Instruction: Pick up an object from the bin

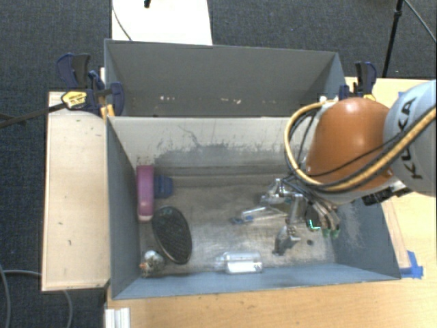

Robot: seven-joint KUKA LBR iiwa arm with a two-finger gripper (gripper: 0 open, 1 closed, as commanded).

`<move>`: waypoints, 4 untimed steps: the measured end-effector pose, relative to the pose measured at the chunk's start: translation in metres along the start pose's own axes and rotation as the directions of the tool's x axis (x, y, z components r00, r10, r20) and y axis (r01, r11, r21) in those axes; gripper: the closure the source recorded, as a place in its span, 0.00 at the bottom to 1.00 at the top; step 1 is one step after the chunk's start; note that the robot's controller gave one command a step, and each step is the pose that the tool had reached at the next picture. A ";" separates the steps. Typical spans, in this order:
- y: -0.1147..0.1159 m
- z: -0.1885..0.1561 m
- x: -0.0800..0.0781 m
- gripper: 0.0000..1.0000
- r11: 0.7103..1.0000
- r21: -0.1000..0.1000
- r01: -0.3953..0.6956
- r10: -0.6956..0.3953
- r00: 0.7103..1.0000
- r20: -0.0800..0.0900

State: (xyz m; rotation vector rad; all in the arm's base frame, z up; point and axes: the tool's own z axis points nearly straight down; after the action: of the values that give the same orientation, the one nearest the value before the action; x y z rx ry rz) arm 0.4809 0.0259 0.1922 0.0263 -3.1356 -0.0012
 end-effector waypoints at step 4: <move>-0.072 0.117 -0.092 0.00 0.999 0.001 0.050 -0.050 0.999 0.017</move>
Offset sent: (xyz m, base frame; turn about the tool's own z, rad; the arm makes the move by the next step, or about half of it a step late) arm 0.0846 -0.0700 -0.1222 -0.0597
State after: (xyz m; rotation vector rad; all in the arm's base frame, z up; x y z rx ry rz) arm 0.5738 -0.0449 0.0744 0.1051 -3.1507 -0.0010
